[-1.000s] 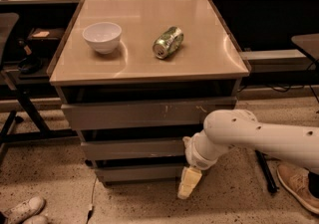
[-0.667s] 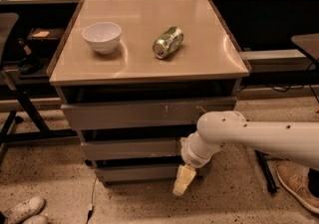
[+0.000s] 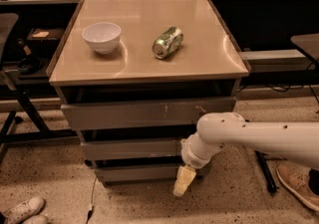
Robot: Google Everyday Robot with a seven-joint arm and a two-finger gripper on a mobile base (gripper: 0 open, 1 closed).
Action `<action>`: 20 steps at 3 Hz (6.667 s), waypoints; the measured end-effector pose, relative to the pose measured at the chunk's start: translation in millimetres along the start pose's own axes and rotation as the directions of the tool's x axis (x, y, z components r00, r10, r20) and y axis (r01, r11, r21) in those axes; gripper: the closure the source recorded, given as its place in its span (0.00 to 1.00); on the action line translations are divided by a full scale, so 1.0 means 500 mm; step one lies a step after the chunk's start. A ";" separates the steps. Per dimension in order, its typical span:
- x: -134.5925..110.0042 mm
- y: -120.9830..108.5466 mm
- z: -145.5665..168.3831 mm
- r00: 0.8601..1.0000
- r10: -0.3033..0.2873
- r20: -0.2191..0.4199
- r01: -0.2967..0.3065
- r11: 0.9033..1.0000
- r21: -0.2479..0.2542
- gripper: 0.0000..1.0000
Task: Open middle drawer
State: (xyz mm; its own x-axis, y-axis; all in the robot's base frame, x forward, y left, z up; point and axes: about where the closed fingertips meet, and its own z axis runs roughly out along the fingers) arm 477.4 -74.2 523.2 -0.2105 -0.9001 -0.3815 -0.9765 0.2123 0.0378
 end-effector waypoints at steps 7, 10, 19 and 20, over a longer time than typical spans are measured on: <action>0.021 -0.203 0.263 0.998 0.026 -0.052 -0.021 0.996 0.085 0.00; 0.036 -0.107 0.231 0.998 0.024 -0.056 -0.025 1.000 -0.003 0.00; 0.195 0.267 0.086 0.985 0.056 -0.163 -0.100 0.957 -0.273 0.00; 0.235 0.313 0.058 0.970 0.116 -0.214 -0.174 0.945 -0.277 0.00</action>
Offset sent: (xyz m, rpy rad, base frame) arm 0.0968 0.0065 -0.0613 -0.0347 -0.1142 -0.0803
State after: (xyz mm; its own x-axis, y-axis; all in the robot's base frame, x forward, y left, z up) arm 301.1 -135.5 457.4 -0.3279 -0.9296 -0.1682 -0.8989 0.2522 0.3582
